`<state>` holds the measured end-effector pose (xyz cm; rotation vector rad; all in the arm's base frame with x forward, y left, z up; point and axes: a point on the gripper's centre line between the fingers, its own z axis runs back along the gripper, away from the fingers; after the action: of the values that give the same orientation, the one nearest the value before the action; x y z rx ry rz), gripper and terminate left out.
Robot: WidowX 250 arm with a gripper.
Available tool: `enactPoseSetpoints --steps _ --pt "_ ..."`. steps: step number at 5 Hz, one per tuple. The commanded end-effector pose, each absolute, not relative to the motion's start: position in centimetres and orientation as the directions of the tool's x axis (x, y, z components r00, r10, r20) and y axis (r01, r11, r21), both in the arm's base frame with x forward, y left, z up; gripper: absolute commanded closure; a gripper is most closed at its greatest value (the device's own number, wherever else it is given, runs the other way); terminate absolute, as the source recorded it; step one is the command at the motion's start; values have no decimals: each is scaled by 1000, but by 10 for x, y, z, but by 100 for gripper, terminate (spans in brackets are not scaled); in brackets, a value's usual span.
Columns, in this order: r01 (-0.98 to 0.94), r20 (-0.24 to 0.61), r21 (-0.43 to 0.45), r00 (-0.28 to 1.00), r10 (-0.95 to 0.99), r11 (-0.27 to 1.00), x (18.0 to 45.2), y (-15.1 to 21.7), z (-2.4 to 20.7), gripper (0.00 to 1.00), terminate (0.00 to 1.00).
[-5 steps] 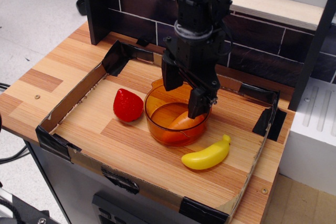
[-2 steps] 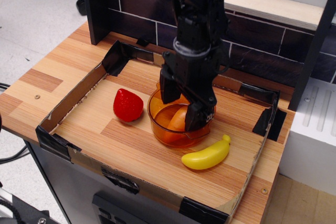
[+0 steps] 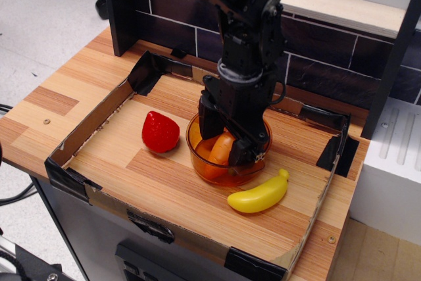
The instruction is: Take carrot out of pot
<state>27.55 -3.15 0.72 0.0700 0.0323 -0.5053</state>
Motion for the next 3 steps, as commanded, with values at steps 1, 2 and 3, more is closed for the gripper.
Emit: enactPoseSetpoints --steps 1,2,3 --pt "475 -6 77 879 -476 877 273 -23 19 100 0" --pt "464 12 106 884 -468 879 273 -15 27 100 0" --pt "431 98 144 890 -446 891 275 -20 62 100 0"
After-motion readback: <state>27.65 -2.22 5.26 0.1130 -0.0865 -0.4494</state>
